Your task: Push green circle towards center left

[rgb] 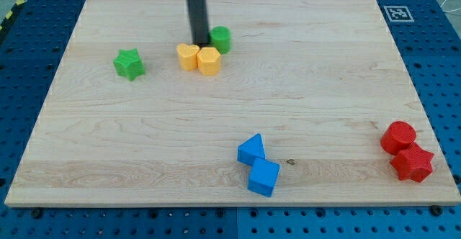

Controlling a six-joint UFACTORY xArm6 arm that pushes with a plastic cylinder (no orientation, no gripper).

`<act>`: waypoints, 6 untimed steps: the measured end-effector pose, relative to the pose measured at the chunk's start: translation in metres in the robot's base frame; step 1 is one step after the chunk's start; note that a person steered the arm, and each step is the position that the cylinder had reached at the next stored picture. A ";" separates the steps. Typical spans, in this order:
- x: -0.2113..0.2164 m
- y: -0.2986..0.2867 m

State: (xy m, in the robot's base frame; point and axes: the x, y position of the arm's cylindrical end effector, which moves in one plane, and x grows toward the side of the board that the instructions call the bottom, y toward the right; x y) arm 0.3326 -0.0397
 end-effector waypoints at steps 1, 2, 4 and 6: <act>0.000 0.052; 0.000 0.100; -0.011 0.147; 0.016 0.205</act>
